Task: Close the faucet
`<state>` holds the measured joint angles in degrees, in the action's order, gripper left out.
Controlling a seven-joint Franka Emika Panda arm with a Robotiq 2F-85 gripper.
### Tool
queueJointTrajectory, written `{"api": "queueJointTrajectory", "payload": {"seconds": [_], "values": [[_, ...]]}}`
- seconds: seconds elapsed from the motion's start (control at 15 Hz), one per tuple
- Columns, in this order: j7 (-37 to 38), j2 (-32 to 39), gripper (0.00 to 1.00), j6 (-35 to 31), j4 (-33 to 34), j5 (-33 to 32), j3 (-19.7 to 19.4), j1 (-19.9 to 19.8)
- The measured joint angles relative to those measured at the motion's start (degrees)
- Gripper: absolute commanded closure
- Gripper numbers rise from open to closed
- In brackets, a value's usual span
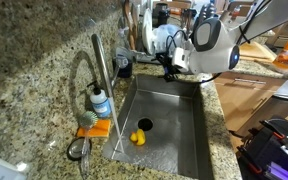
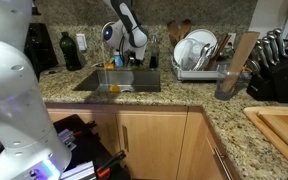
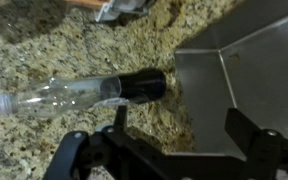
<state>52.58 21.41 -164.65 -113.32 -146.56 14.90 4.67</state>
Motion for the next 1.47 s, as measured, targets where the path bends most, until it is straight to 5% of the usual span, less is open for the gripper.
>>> {"api": "queueJointTrajectory", "payload": {"seconds": [0.4,0.67,0.93,1.27,1.47], "values": [[-6.56,8.65,0.0,12.5,6.11,-2.85,0.33,2.53],[-5.15,16.41,0.0,5.4,18.67,-2.47,6.95,-0.01],[-5.09,18.17,0.0,2.93,21.83,-2.47,9.12,-1.95],[-12.94,27.96,0.0,-7.44,35.03,-2.48,24.99,-10.71],[-15.54,32.79,0.0,-9.71,39.18,-2.48,26.52,-12.21]]}}
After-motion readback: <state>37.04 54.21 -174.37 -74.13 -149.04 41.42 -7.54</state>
